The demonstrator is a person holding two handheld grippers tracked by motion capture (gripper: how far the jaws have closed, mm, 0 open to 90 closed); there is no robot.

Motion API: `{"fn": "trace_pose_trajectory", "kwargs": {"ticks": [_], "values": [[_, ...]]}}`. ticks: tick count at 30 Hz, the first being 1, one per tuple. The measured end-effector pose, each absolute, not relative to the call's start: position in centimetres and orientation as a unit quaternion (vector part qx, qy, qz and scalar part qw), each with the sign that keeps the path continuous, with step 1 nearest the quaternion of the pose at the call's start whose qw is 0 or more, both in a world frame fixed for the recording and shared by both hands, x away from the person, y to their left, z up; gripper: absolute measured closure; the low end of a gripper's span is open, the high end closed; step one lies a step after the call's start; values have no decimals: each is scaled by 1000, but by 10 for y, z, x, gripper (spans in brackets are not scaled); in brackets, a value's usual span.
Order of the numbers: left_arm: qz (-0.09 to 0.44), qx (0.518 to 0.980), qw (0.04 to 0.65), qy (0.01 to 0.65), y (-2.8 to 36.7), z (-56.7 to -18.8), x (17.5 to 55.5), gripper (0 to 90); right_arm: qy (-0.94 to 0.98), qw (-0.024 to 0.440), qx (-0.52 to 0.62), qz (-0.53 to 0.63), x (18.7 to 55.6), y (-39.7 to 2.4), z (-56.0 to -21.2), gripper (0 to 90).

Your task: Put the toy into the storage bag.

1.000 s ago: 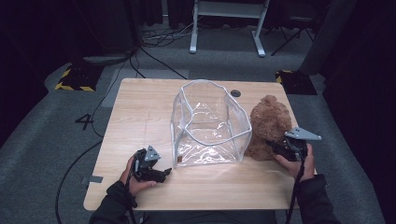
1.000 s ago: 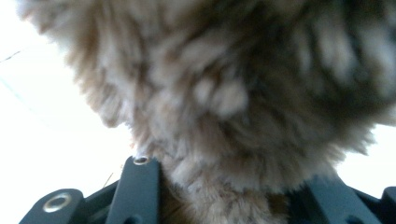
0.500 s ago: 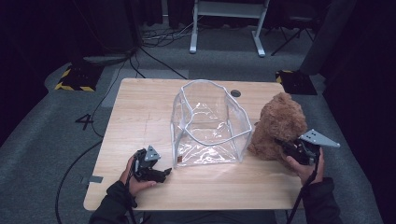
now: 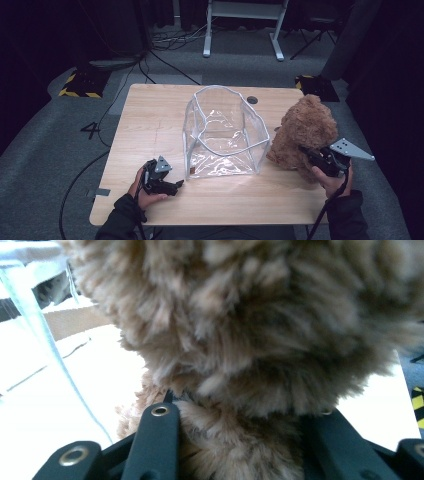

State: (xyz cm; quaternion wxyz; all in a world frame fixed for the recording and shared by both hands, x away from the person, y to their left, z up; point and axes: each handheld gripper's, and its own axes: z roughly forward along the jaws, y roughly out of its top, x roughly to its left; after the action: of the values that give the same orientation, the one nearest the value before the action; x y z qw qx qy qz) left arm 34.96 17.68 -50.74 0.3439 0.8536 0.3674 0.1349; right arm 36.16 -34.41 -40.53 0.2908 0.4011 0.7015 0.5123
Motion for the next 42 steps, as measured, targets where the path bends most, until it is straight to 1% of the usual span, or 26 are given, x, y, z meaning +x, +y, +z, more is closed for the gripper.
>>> {"fn": "trace_pose_trajectory", "kwargs": {"ticks": [20,42], "values": [[135,854,344,367,177,-507,350,141,687,306,380,539,356,-351,-381,656],[137,852,343,370,176,-507,349,145,673,354,335,557,356,-343,-320,656]]}}
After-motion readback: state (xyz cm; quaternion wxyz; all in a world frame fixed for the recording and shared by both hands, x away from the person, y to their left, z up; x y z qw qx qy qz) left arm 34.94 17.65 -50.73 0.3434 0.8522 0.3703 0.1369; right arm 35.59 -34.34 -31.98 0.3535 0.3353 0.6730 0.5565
